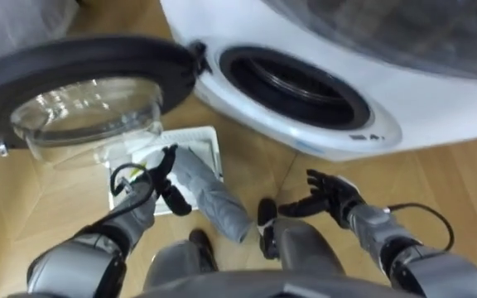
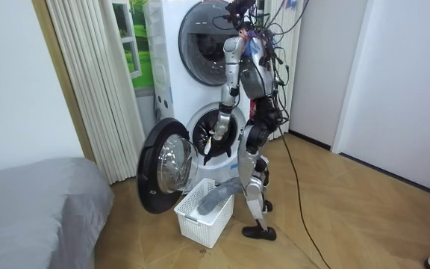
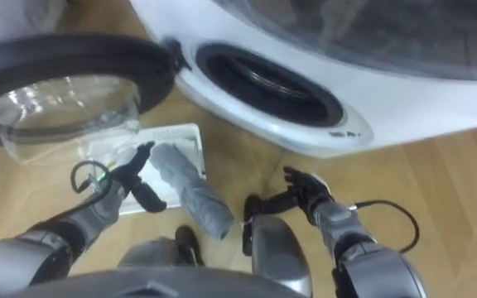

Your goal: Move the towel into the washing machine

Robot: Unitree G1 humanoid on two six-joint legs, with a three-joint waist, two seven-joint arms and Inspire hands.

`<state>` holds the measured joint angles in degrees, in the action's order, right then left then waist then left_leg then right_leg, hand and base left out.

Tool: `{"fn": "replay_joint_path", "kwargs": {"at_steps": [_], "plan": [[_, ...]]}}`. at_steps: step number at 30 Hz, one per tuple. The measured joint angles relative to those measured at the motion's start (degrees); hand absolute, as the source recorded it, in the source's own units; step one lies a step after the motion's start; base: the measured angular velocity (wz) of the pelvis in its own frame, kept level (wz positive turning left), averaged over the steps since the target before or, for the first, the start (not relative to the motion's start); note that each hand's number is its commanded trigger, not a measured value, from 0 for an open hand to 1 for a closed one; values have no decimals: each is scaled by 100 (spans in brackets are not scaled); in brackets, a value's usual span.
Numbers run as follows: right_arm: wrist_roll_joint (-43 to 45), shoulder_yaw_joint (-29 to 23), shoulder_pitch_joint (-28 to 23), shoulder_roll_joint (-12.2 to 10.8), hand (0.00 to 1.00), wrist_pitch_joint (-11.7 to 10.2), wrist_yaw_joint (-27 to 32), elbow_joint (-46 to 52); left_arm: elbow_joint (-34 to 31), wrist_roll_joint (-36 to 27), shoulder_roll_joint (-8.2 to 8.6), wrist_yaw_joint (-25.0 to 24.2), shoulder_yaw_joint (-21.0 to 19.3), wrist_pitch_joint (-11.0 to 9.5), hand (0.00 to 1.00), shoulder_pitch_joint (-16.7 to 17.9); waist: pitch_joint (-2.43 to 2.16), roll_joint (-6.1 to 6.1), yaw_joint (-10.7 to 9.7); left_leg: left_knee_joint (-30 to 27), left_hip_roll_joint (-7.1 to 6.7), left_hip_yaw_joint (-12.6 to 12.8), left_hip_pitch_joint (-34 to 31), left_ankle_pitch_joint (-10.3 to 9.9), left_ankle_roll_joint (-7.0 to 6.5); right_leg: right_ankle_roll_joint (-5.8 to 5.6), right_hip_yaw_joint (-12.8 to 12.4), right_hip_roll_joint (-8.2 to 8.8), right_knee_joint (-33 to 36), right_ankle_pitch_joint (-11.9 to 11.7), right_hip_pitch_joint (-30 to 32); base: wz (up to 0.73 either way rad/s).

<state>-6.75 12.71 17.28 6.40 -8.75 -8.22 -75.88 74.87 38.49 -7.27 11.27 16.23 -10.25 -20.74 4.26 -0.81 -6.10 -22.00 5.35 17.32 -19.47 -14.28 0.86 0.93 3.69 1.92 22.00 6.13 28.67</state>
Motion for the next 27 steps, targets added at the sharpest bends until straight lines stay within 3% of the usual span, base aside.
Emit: {"fn": "replay_joint_path", "kwargs": {"at_steps": [2,4,6,8,10,15,18,23,27], "plan": [[0,46,25,-2,0,-3,8,67,0,33,-11,88,174,2,0,-117,14,-12,-25,-55,5,76,-197,-22,-36,20,-40,2,115,-13,248,-4],[0,147,109,-6,0,1,8,86,-4,51,-9,112,343,1,0,-254,66,-25,-41,-188,10,140,-464,-36,-62,45,-94,19,244,-61,558,-11],[-9,201,143,0,0,7,6,110,-13,113,-8,165,465,3,0,-324,78,-19,-43,-357,19,189,-729,-52,-88,55,-173,20,388,-82,851,-9],[-110,260,163,30,0,7,16,249,-35,114,-5,205,626,20,0,-421,131,72,-165,-628,70,158,-1093,-84,-128,67,-128,43,505,-100,1119,6],[-300,296,200,30,0,3,18,306,-50,125,-1,208,794,34,0,-539,139,91,-202,-832,108,159,-1412,-107,-148,90,-129,44,585,-138,1414,2],[-682,354,534,74,0,-2,128,445,-69,504,17,447,1265,30,0,-1113,217,254,-320,-1328,232,184,-2391,-171,-243,112,-137,29,842,-306,2275,-1],[-810,423,697,93,0,2,157,555,-76,595,1,625,1509,25,0,-1313,219,293,-315,-1673,331,244,-2824,-271,-272,122,-193,9,1106,-311,2728,-11],[-1135,539,912,86,0,-14,191,747,-182,614,12,732,1635,28,0,-1477,216,290,-318,-2038,384,248,-3416,-309,-308,173,-193,62,1488,-276,3351,5],[-1305,541,1026,75,0,-61,229,950,-170,618,-11,740,1835,33,0,-1526,214,286,-486,-2351,414,163,-3858,-348,-325,202,-136,108,1782,-220,3748,13]]}}
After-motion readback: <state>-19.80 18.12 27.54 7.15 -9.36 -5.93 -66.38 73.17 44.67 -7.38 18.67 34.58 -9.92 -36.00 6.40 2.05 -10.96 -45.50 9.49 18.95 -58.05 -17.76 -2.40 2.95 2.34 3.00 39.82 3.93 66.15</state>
